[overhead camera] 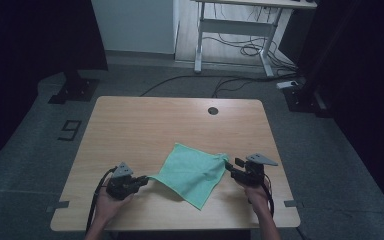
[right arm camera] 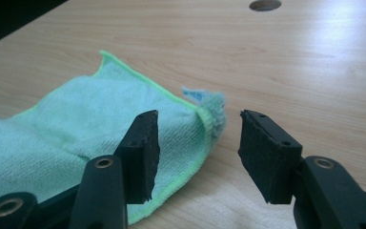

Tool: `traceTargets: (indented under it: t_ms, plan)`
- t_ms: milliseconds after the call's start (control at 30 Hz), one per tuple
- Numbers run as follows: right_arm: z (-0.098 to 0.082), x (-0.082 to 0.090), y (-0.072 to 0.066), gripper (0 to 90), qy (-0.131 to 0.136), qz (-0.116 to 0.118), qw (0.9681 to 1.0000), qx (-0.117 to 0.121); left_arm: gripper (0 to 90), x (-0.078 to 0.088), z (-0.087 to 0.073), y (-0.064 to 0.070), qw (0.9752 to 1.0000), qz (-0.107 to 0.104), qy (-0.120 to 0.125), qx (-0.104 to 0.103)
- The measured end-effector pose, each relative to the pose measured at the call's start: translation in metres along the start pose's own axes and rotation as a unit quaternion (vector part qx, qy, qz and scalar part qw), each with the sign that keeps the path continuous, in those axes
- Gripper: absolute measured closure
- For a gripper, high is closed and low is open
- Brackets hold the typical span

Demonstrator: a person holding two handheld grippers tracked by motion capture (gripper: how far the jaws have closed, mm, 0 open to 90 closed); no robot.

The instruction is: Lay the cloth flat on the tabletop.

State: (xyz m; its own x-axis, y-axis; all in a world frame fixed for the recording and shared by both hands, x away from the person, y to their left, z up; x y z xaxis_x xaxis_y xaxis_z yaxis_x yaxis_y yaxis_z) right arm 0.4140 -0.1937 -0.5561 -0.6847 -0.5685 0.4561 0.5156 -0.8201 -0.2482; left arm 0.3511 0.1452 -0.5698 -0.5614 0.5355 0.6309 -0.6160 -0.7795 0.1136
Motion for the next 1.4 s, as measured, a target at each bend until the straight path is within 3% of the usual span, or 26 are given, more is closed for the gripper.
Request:
traceTargets:
  t_ms: [133,167,367,433,533,700,733,767,800,867,967,1000,1033,1067,1200,1267,1400]
  plan:
    - [-0.003,-0.004,-0.004,48.3,-0.009,0.002,1.0,0.004,52.7,0.004,0.005,0.001,0.9998,-0.017,0.011,0.002]
    - [-0.003,-0.004,-0.005,48.4,-0.01,0.003,0.9999,0.006,48.8,0.007,0.01,0.0,0.9995,-0.018,0.024,0.005]
    - [-0.003,-0.004,-0.013,48.4,-0.01,0.018,0.9997,0.015,43.9,0.015,0.025,0.004,0.9985,-0.008,0.052,-0.009]
    - [-0.004,-0.005,-0.015,48.4,-0.015,0.022,0.9995,0.02,44.0,0.017,0.031,0.006,0.998,-0.019,0.06,-0.002]
    - [-0.005,-0.006,-0.017,48.4,-0.019,0.024,0.9993,0.021,44.0,0.018,0.038,0.007,0.9979,-0.017,0.063,-0.006]
    - [-0.007,-0.008,-0.02,48.2,-0.024,0.032,0.9989,0.025,43.9,0.009,0.069,0.016,0.997,-0.023,0.072,-0.016]
    - [-0.007,-0.008,-0.02,48.2,-0.024,0.032,0.9989,0.025,43.9,0.009,0.069,0.016,0.997,-0.023,0.072,-0.016]
    - [-0.009,-0.008,-0.022,48.1,-0.028,0.035,0.9986,0.028,44.0,0.0,0.081,0.024,0.9967,-0.043,0.064,-0.023]
    - [-0.009,-0.008,-0.022,48.1,-0.028,0.035,0.9986,0.028,43.8,0.0,0.081,0.024,0.9967,-0.043,0.064,-0.023]
    - [-0.01,-0.009,-0.024,48.0,-0.032,0.038,0.9984,0.029,43.8,-0.017,0.089,0.03,0.9973,-0.039,0.047,-0.041]
    - [-0.012,-0.014,-0.029,47.5,-0.041,0.042,0.9977,0.034,43.7,-0.054,0.096,0.038,0.9972,-0.052,0.015,-0.053]
    - [-0.012,-0.014,-0.029,47.5,-0.041,0.042,0.9977,0.034,43.3,-0.054,0.096,0.038,0.9972,-0.052,0.015,-0.053]
    - [-0.015,-0.017,-0.031,46.8,-0.045,0.047,0.9971,0.039,43.3,-0.073,0.097,0.04,0.9974,-0.051,0.001,-0.051]
    - [-0.015,-0.017,-0.031,46.8,-0.045,0.047,0.9971,0.039,43.4,-0.073,0.097,0.04,0.9974,-0.051,0.001,-0.051]
    - [-0.02,-0.025,-0.032,45.8,-0.059,0.051,0.9963,0.037,43.7,-0.11,0.095,0.037,0.9963,-0.05,-0.042,-0.056]
    - [-0.023,-0.028,-0.032,45.3,-0.066,0.05,0.9959,0.038,43.4,-0.121,0.093,0.035,0.9958,-0.052,-0.057,-0.048]
    - [-0.026,-0.034,-0.03,44.4,-0.075,0.044,0.9954,0.04,43.5,-0.135,0.088,0.028,0.9949,-0.04,-0.077,-0.052]
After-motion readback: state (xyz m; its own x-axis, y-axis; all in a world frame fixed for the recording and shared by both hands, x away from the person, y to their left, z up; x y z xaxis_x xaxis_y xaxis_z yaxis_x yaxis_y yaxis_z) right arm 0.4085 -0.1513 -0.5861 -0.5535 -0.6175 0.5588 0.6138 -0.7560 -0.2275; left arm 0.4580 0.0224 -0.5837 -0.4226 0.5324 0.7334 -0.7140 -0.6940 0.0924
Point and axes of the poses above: each handheld gripper's, and its own axes: x roughly backward along the jaws, z roughly out of its top, y roughly to its right, the point moved 9 cm from there along -x, roughly forward along the jaws, and after that the axes turned 6 degrees about z, right-handed, at the moved point
